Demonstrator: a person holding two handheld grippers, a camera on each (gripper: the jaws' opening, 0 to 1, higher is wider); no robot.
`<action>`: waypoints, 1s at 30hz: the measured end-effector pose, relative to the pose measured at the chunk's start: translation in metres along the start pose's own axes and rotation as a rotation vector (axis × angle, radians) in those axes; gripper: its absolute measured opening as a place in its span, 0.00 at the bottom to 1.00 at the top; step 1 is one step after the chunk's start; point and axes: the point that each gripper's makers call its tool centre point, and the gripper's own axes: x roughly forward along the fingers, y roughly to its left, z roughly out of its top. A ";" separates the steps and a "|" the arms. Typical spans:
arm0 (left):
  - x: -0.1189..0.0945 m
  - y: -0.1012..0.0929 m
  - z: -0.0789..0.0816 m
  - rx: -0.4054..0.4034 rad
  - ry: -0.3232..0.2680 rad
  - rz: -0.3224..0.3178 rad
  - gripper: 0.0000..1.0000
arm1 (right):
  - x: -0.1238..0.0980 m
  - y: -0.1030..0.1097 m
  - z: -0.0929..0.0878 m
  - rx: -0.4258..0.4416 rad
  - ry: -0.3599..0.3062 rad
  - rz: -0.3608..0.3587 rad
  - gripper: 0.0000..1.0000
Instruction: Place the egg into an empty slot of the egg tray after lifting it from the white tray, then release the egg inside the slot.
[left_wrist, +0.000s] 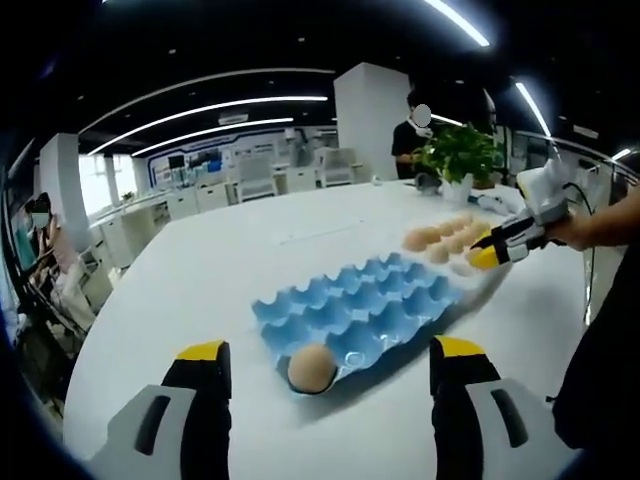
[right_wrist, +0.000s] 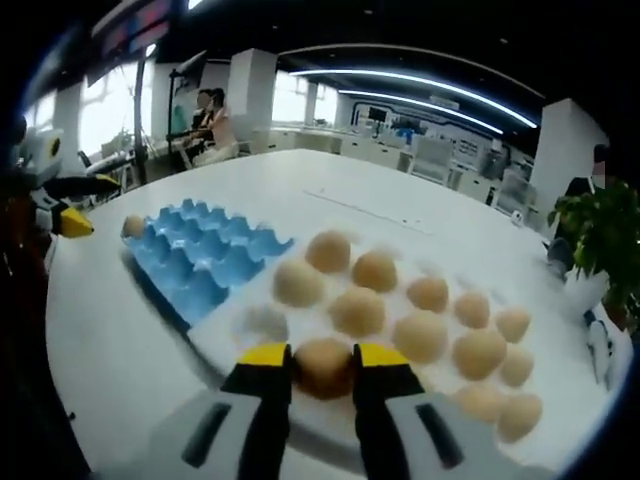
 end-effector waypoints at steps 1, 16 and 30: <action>0.000 0.000 0.000 0.002 0.002 0.000 0.82 | 0.000 0.000 0.001 0.002 0.000 0.001 0.23; -0.001 0.005 -0.001 0.013 -0.001 0.012 0.83 | -0.010 -0.006 0.029 0.047 -0.042 0.014 0.22; -0.001 0.006 0.000 0.023 -0.001 0.013 0.83 | -0.008 0.004 0.036 0.038 -0.039 0.049 0.22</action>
